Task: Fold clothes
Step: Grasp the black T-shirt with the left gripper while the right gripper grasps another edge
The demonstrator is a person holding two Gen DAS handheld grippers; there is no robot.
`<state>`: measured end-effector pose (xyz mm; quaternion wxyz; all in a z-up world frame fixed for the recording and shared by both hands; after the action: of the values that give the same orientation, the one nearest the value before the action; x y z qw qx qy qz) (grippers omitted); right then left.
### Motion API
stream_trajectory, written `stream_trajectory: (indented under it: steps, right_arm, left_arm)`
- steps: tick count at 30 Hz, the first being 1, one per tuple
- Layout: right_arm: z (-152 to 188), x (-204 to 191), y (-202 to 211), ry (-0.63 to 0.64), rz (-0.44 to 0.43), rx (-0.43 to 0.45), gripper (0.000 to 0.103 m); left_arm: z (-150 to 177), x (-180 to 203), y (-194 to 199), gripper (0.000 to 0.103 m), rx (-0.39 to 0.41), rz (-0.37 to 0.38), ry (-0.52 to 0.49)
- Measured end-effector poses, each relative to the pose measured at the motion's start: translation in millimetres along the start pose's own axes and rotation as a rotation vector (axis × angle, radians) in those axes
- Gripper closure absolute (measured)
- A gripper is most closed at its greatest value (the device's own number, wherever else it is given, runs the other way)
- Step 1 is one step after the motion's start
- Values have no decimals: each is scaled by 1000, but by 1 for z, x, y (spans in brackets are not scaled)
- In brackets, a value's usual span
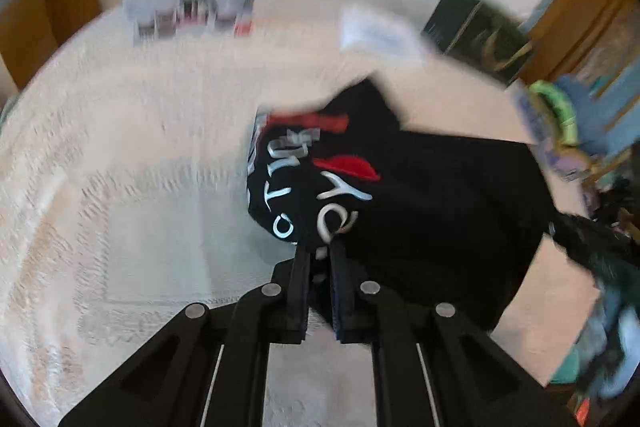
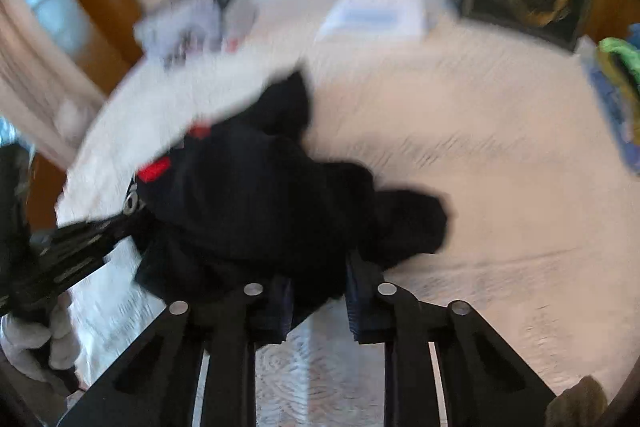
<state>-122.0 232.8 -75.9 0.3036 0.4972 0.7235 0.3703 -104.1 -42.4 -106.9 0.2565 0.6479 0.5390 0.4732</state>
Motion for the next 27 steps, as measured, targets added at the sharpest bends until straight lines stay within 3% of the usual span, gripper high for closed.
stream_trajectory:
  steps: [2,4,6,9,11,13,14,17,26,27]
  right_arm:
    - [-6,21,33,-34,68,66,90]
    - [-7,48,71,-75,158,129,95]
    - [2,79,104,-130,247,155,95]
    - [24,112,123,-178,320,107,92]
    - [40,116,115,-187,252,66,84]
    - [53,112,103,-186,175,32,40]
    - [57,106,95,-174,140,18,8]
    - [64,85,66,-142,43,-14,4]
    - [60,47,-51,-25,-77,-138,0]
    - [59,43,-58,-24,-93,-152,6]
  left_arm:
    - [0,6,24,96,49,5,-21]
    - [1,9,38,84,59,41,-13]
    - [4,12,38,56,53,49,-14]
    - [8,14,15,52,10,40,-15]
    - [6,12,-3,52,-22,45,8]
    - [3,12,-15,52,-32,35,25]
    - [-1,12,-25,52,-37,21,30]
    - [-15,10,-52,52,-67,-56,39]
    - [-12,7,-98,53,-123,-55,96]
    - [-11,8,-98,55,-130,-50,100]
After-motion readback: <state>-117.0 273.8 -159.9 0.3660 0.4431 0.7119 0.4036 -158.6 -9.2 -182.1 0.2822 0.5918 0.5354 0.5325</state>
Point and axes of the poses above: each gripper's, at about its wrist camera, not at the fingertips, and y roughly against the way its jaws point, x to its right, z to its underside, the point moved 2 cm from there along -y, roughly the way its jaws point, and after that the axes turned 13 degrees about y, right-handed, at the moved point
